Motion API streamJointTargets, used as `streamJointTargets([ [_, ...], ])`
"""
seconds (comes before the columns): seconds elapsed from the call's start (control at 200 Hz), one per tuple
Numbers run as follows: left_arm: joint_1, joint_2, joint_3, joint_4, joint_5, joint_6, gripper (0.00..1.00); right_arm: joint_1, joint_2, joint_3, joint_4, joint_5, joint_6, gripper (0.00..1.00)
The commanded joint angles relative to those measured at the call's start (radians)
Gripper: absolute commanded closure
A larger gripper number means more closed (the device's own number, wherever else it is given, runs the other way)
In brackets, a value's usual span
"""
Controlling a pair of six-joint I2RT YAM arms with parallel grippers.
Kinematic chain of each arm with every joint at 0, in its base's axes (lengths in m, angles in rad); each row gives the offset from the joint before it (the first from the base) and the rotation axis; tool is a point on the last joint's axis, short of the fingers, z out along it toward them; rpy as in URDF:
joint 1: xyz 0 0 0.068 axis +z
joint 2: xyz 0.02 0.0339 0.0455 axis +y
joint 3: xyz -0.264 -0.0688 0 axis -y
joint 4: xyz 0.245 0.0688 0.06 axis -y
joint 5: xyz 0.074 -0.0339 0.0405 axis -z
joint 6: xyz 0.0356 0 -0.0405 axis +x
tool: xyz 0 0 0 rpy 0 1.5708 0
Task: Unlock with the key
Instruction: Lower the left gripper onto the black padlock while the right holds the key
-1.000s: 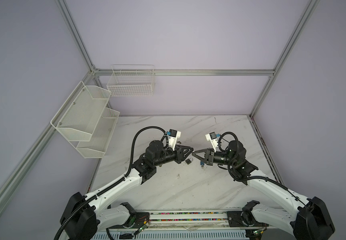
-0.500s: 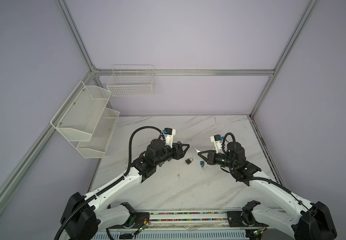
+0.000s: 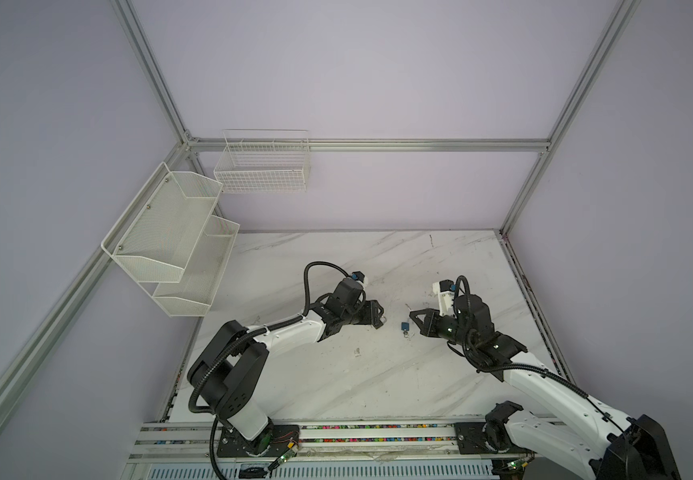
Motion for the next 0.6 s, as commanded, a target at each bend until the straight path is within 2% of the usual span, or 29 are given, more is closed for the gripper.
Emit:
streamJointTargets([
  [0.0,-0.020,0.044,0.137,-0.016,-0.064,0.046,0.40,-0.003,-0.010,-0.004,-0.010,0.002,-0.019,1.00],
  [0.325,-0.051,0.219,0.264,-0.062,-0.122,0.105,0.40,-0.003,-0.031,-0.009,-0.002,-0.028,-0.041,1.00],
  [0.595,-0.083,0.287,0.354,-0.185,-0.183,0.139,0.39,-0.003,-0.006,0.003,-0.013,-0.040,-0.035,1.00],
])
